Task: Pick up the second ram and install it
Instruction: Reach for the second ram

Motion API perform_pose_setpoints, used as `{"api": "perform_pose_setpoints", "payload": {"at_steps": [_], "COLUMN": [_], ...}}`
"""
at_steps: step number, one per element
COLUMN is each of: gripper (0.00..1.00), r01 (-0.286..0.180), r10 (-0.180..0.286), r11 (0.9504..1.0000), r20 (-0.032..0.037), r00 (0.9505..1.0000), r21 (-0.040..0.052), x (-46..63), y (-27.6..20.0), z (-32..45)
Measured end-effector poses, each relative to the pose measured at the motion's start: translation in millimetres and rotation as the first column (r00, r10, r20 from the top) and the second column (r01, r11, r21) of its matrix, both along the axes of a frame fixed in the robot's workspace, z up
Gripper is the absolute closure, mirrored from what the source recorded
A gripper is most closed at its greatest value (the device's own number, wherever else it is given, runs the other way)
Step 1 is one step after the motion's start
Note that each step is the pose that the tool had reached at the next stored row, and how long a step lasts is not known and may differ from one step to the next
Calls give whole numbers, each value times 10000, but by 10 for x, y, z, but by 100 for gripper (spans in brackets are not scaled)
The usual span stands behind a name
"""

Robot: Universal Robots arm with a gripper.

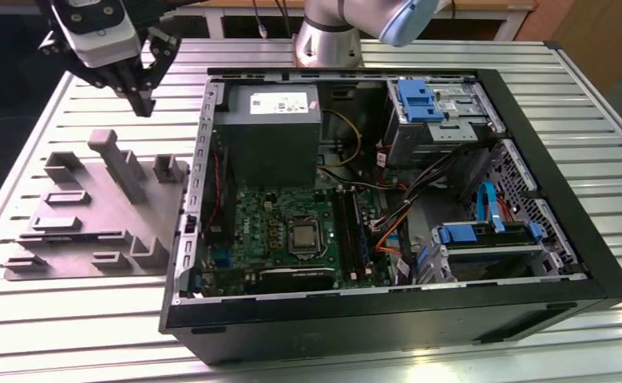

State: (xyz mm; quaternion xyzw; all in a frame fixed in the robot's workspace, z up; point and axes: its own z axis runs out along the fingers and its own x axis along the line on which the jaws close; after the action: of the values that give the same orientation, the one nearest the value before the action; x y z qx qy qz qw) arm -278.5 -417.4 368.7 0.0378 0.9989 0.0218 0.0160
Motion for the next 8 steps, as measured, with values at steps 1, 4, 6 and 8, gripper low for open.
{"api": "perform_pose_setpoints", "payload": {"at_steps": [1,4,6,8], "gripper": [90,90,90,90], "r01": [0,2,0,0], "r10": [0,-2,0,0], "r11": [10000,10000,10000,10000], "r20": [0,0,0,0], "r00": [10000,10000,10000,10000], "r21": [1,0,0,0], "x": [-15,-63,-96,-133], "y": [-11,-42,-60,-79], "z": [-7,-29,-44,-59]}}
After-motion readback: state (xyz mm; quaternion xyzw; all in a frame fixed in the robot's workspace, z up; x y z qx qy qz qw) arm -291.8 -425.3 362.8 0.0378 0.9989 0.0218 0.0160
